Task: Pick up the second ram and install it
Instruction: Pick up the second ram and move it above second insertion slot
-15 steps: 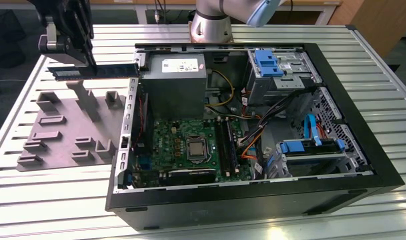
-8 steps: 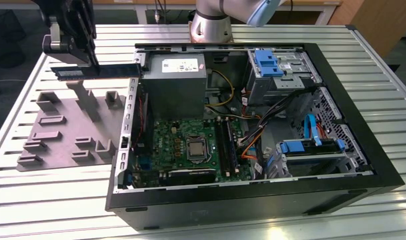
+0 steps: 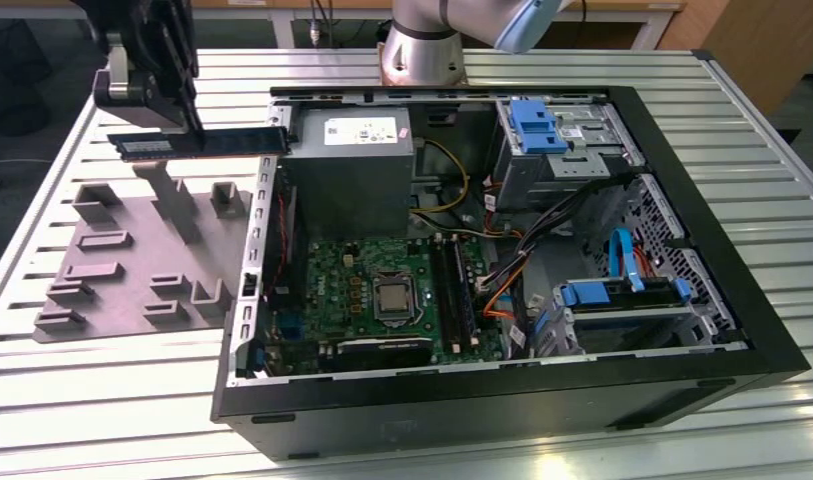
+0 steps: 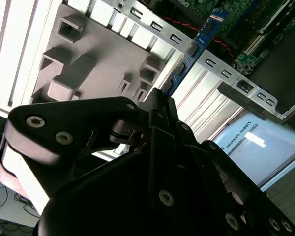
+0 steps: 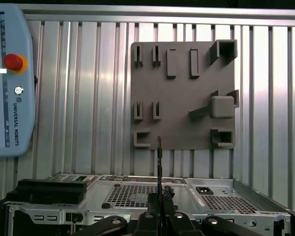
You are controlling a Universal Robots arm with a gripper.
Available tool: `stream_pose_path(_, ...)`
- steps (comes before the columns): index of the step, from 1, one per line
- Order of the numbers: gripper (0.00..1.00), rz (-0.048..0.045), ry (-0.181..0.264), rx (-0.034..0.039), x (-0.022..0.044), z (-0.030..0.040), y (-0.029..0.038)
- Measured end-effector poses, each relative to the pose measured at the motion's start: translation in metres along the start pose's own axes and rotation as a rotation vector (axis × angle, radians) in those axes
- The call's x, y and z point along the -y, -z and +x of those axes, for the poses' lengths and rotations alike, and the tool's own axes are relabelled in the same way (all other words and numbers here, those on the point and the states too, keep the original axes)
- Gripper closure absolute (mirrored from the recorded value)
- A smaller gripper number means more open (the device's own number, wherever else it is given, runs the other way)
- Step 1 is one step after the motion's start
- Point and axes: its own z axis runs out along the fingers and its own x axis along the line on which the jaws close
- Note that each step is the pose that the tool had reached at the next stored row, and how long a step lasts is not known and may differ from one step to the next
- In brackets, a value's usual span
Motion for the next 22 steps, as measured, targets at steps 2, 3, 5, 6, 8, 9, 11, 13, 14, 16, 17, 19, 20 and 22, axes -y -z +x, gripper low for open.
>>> stream_pose_path(2,0.86,0.0000,0.000,0.0000,0.0013,0.0000,0.0000)
stream_pose_path(3,0.86,-0.0001,0.000,0.0000,0.0020,0.0000,0.0001)
stream_pose_path(5,0.86,0.0000,0.000,0.0000,0.0033,0.0001,0.0001)
stream_pose_path(6,0.86,0.0000,0.000,0.0000,0.0039,0.0001,0.0001)
stream_pose_path(8,0.86,0.0000,0.000,0.0000,0.0051,0.0001,0.0001)
stream_pose_path(9,0.86,0.0000,0.000,0.0000,0.0056,0.0001,0.0002)
stream_pose_path(11,0.86,0.0000,0.000,0.0000,0.0066,0.0001,0.0002)
stream_pose_path(13,0.86,0.0000,0.000,0.0000,0.0077,0.0001,0.0003)
stream_pose_path(14,0.86,-0.0001,0.000,-0.0001,0.0082,0.0001,0.0003)
stream_pose_path(16,0.86,0.0000,0.000,0.0000,0.0092,0.0001,0.0003)
stream_pose_path(17,0.86,0.0000,0.000,0.0000,0.0097,0.0001,0.0003)
stream_pose_path(19,0.86,0.0000,0.000,0.0000,0.0106,0.0002,0.0004)
stream_pose_path(20,0.86,0.0000,0.000,0.0000,0.0111,0.0002,0.0004)
stream_pose_path(22,0.86,-0.0001,0.000,-0.0001,0.0121,0.0002,0.0004)
